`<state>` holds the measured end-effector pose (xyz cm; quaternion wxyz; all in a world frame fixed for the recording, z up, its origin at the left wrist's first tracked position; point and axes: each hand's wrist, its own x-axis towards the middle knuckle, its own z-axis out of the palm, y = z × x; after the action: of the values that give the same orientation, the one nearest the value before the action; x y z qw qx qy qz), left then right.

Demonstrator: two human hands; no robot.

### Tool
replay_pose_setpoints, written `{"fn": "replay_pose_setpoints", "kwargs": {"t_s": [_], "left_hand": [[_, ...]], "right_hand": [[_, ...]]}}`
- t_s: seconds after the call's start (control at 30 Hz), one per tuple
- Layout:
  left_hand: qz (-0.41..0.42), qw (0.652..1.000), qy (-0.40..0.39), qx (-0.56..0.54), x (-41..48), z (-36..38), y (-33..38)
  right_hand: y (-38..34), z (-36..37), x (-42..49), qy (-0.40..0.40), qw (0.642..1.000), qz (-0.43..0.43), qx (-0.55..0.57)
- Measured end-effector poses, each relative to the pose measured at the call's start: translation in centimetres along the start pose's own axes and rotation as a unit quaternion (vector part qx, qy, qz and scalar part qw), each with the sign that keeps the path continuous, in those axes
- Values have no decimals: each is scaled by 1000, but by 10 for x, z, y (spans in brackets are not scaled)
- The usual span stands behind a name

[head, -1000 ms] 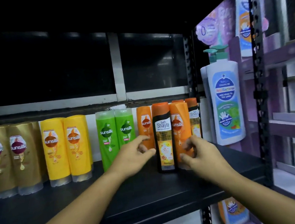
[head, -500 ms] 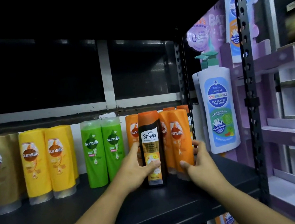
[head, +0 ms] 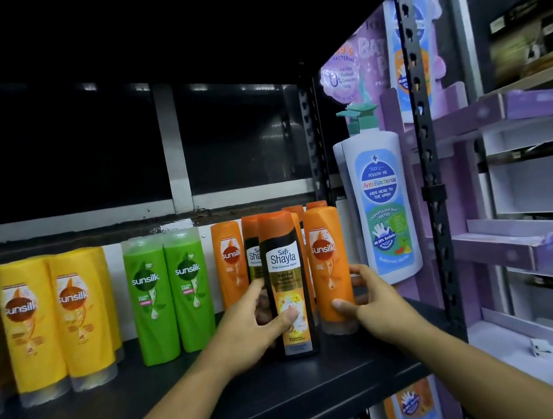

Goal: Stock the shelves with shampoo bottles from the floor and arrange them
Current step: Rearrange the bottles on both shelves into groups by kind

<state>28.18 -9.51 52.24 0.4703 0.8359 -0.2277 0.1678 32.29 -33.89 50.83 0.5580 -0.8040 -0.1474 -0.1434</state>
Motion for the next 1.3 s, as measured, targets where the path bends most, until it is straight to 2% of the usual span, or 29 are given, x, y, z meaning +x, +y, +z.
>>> {"fn": "replay_pose_setpoints", "kwargs": {"t_s": [0.13,0.27,0.33,0.4,0.47,0.53,0.7,1.0,1.2,1.3], "left_hand": [[5,1000,-11,18,0,-1,-4],[-6,999,-38,-21,2,3,-6],[-29,996,-61,-66,1,5,-4],[-38,990,-93,-94,-2,7,-1],[-17,991,-116,-63,-3,6,0],[11,996,-84,-32,-2,5,0],[29,995,91,-8,5,-2,-8],[14,970,203,135,14,-8,-24],[-81,984,135,81,18,-10,-34],[-96,990,76,65,22,-6,-40]], "right_hand": [[2,3,-4,-18,999,-35,-13],[-1,2,-22,85,990,-82,73],[-4,4,-37,61,988,-101,101],[-7,9,-50,8,991,-110,75],[-7,13,-56,-9,994,-109,29],[-6,13,-59,10,994,-104,16],[-2,4,-63,76,995,-65,13],[8,-28,-9,119,989,64,-57],[19,-22,13,125,984,92,-83],[23,-19,9,181,976,52,-110]]}}
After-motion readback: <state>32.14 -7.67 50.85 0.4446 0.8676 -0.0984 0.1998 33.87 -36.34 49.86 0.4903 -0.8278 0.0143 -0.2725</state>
